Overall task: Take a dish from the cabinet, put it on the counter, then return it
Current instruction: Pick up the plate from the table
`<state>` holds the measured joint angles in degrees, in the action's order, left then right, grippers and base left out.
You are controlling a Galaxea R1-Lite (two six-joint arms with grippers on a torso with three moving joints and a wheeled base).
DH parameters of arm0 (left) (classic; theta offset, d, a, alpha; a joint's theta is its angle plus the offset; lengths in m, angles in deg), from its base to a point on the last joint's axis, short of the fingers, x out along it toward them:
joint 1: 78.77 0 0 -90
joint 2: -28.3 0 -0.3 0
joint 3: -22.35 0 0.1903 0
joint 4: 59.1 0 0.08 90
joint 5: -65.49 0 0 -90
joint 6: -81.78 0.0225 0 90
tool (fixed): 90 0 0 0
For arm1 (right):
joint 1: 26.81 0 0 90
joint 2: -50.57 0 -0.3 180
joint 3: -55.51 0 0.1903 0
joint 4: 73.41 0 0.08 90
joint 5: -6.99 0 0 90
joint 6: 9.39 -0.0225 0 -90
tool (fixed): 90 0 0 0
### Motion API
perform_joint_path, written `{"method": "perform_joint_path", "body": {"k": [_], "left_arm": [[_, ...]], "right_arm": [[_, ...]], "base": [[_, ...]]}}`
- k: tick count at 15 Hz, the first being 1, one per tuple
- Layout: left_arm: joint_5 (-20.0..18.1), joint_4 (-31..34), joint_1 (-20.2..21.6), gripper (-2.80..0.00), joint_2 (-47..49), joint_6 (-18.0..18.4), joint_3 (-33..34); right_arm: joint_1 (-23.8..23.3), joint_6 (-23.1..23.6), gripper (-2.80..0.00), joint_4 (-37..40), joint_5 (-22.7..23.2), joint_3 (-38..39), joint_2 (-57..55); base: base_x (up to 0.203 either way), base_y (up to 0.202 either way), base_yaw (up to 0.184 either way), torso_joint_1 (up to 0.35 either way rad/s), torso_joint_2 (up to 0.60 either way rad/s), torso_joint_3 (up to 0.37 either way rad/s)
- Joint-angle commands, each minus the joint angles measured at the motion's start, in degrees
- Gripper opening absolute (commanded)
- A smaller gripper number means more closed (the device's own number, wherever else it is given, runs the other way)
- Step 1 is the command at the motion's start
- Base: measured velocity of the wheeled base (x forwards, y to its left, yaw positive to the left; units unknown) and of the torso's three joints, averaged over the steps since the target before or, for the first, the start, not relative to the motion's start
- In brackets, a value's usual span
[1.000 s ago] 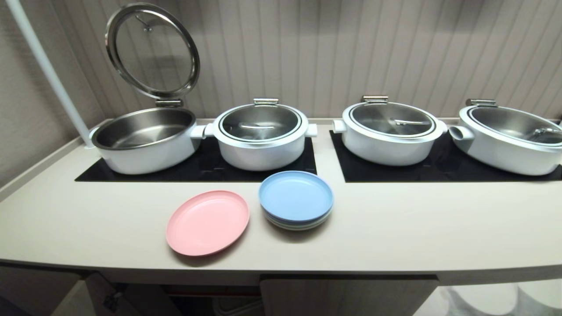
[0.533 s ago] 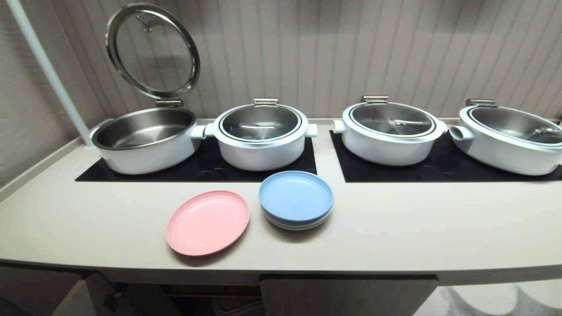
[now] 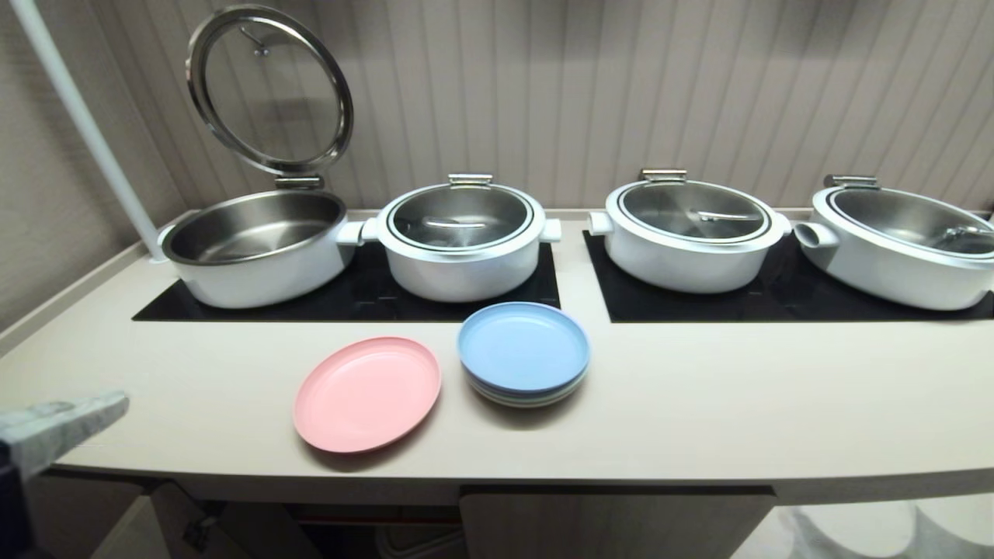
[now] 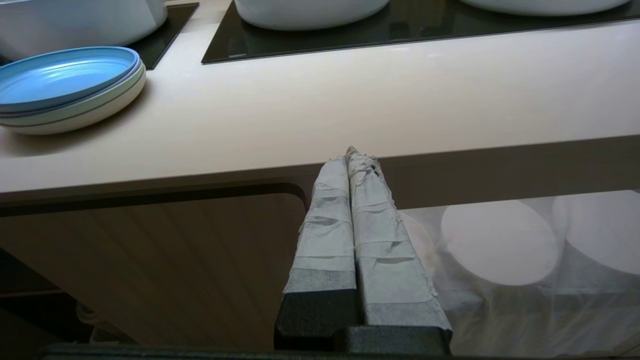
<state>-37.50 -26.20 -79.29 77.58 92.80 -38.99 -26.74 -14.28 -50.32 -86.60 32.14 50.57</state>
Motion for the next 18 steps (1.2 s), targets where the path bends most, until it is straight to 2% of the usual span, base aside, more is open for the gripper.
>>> {"method": "perform_joint_path", "body": {"k": [1,3,5,8,11,18], "left_arm": [[0.0,1.4,-0.4,-2.80,14.4,0.0,-8.2],[0.2,9.0,-0.8,-2.80,21.5,-0.2,-19.4],[0.3,20.5,-1.5,-2.80,30.4,-1.7,-31.3],[2.6,31.2,-3.4,-2.80,42.8,-8.3,-42.0],[7.8,34.5,-4.2,-2.80,52.0,-11.6,-45.8],[9.7,35.3,-4.5,-2.80,62.1,-13.7,-48.2]], "right_arm": [[0.0,0.0,-2.80,-0.1,0.0,0.0,0.0],[0.0,0.0,-2.80,-0.1,0.0,0.0,0.0],[0.0,0.0,-2.80,-0.1,0.0,0.0,0.0],[0.0,0.0,-2.80,-0.1,0.0,0.0,0.0],[0.0,0.0,-2.80,0.0,0.0,0.0,0.0],[0.0,0.0,-2.80,-0.1,0.0,0.0,0.0]], "base": [[0.000,0.000,0.000,0.000,0.00,0.000],[0.000,0.000,0.000,0.000,0.00,0.000],[0.000,0.000,0.000,0.000,0.00,0.000],[0.000,0.000,0.000,0.000,0.00,0.000],[0.000,0.000,0.000,0.000,0.00,0.000],[0.000,0.000,0.000,0.000,0.00,0.000]]}}
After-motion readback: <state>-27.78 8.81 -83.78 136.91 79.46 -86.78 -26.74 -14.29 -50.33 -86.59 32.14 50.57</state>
